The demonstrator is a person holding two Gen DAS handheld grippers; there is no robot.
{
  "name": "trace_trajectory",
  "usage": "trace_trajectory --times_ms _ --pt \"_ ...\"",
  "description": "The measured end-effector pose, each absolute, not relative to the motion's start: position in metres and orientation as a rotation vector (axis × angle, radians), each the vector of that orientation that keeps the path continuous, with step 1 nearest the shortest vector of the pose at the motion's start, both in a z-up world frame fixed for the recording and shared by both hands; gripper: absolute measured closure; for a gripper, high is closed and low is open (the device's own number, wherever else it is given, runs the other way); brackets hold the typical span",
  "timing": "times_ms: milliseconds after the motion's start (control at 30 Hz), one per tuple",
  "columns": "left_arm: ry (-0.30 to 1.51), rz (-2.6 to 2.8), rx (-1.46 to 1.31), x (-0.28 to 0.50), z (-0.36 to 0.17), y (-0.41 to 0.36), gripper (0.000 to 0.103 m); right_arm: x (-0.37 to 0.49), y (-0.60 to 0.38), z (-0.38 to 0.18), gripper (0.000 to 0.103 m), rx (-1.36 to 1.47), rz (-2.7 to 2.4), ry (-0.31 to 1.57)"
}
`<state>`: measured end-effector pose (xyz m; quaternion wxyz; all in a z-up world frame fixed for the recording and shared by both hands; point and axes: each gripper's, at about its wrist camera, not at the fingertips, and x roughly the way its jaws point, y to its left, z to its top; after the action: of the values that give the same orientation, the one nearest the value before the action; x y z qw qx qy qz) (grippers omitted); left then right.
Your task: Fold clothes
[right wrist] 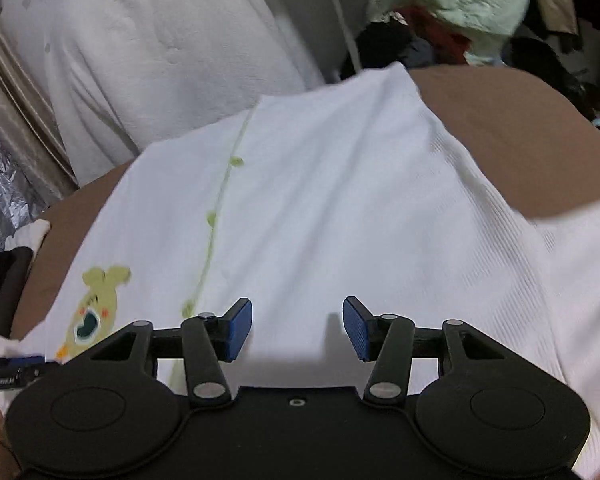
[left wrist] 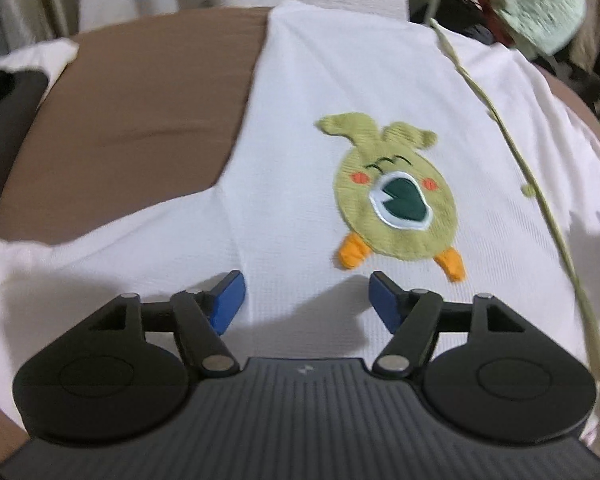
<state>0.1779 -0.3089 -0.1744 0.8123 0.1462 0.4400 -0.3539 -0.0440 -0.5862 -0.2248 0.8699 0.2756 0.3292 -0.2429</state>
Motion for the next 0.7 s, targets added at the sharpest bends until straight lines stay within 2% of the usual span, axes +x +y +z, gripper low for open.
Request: trace_trajectory --times_ms 233,433,700 --pt "0.865 -0.799 0.303 0.157 -0.162 -0.312 0.034 -0.085 -0.565 -0.240 0.047 0.499 -0.403 0.799" --pt "0.760 -1.044 0.268 0.100 -0.147 -0.343 0.034 -0.158 -0.579 -0.232 0.047 0.613 -0.493 0.640" --pt "0.728 -1.331 0.354 -0.008 -0.135 -0.449 0.034 -0.241 -0.641 -0.230 0.044 0.729 -0.783 0.486"
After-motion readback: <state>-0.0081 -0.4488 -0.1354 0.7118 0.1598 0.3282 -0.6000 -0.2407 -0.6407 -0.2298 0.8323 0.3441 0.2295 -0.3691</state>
